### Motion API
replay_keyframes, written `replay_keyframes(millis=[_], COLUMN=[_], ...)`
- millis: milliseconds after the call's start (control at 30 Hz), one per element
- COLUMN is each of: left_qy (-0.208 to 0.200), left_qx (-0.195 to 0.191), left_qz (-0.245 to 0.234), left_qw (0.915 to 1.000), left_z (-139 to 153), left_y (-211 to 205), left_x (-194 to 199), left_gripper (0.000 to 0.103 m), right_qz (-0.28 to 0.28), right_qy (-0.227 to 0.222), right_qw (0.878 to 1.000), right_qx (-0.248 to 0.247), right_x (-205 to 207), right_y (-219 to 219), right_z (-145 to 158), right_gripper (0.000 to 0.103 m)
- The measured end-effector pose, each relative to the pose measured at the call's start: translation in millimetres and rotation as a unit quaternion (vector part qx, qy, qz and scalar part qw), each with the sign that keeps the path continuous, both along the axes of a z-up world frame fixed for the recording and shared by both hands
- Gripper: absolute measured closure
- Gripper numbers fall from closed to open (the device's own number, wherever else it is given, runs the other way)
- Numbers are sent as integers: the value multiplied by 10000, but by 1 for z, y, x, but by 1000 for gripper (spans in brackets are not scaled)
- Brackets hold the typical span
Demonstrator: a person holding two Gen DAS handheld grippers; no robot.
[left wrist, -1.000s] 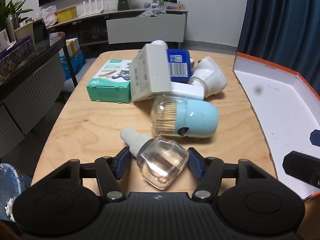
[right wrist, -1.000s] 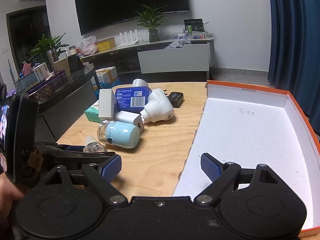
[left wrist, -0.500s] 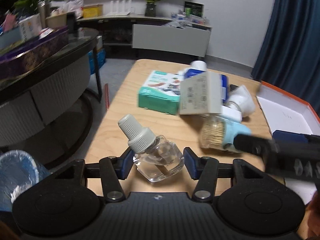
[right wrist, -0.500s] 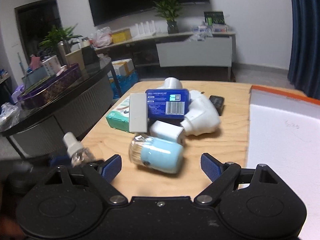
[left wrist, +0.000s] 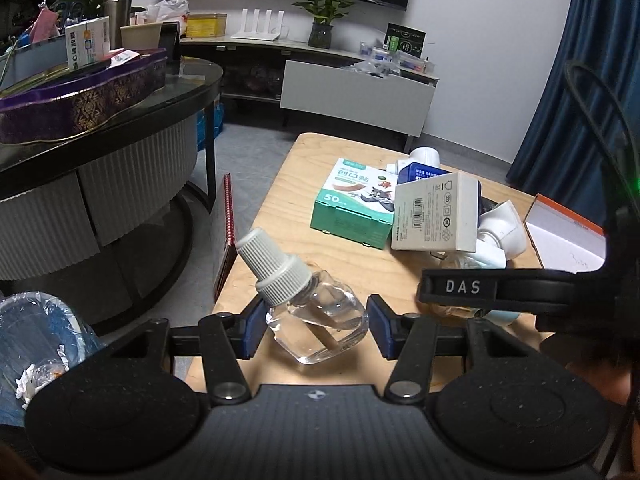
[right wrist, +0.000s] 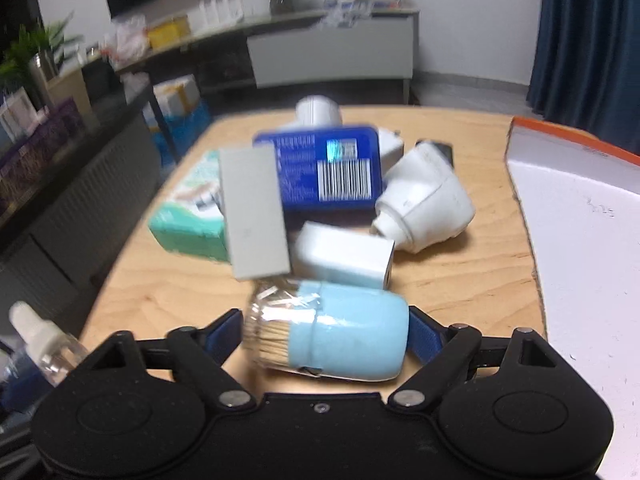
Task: Organize rigid objects
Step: 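Grasp the clear bottle with the left gripper while the right gripper grasps the light-blue jar, then carry the bottle and jar into the white box with both grippers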
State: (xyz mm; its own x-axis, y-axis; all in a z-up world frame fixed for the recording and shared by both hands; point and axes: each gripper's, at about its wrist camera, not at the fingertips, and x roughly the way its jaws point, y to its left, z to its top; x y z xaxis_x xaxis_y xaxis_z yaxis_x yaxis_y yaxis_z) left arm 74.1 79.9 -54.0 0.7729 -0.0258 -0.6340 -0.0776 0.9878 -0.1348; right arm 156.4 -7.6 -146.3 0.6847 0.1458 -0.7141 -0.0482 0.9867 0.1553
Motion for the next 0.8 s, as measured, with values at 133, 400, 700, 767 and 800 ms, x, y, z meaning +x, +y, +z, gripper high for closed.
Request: replay_keyframes(millis=[133,400,700,767,800], left_qy=[12,-2,-58,-58,-53], left_qx=[-79,-74,-11,29,28], left_qz=[-33,-385,-766,-875,-930], left_qw=[10000,9992,9970,9961,9956], left_z=[-2,0,15,19,21], left_y=[2,-17,-51,-60,-64], left_x=[2,1,-8,-8,-7], left_gripper=[49,49,49,49,49], right_qz=[-55,-52,-318,-386,-434], right_qy=[-2,-264,-689,-743,-744], right_qw=[10000,9996,9971,9965,9963], right_qx=[83,-21,-51,-69,-42], right_x=[-16,-64,-100,-104,-106], right_y=[-17,-63,-116,-127,-132], right_z=[2,25,54,58,59], right_gripper=[9,9,9,9,9])
